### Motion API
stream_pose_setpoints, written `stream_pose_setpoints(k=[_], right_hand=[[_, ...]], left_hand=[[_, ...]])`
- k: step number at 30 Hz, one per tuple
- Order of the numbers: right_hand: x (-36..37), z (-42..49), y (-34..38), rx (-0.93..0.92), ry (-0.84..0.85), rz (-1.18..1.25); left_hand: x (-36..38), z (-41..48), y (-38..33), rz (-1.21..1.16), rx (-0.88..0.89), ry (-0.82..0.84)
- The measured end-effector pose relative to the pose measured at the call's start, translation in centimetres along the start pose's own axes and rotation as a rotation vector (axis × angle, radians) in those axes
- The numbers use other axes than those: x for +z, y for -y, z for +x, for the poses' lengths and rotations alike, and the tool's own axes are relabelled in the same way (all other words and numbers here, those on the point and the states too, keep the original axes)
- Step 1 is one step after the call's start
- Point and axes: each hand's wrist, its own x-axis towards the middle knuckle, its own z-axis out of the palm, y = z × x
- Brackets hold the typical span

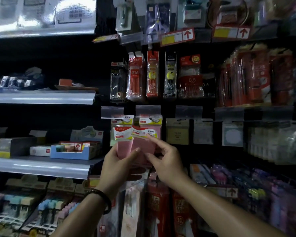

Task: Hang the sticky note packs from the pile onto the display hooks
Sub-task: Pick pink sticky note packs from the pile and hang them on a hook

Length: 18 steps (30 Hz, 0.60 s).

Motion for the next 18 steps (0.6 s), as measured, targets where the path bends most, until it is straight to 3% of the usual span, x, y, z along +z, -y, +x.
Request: stream_pose_setpoints(k=[6, 9, 13, 18], right_hand=[[0.0, 1.6, 0.6, -0.042, -0.093, -0.011], [-0.7, 2.1, 1.3, -0.108, -0.137, -0.066], [-1.1, 2.5, 1.1, -0.334, -0.189, -0.366], [-1.0, 3.8, 0.8, -0.351, -0.218, -0.455]], left_hand=[[-1.2, -0.1, 0.1, 0.247, 0.123, -0.049], [-2.0, -0.1, 0.1, 0.267, 0.132, -0.099], [-2.4, -0.2, -0.4, 0.262, 0.113, -0.111], [-2.2, -0.4, -0.8, 0.219, 0.094, -0.074]])
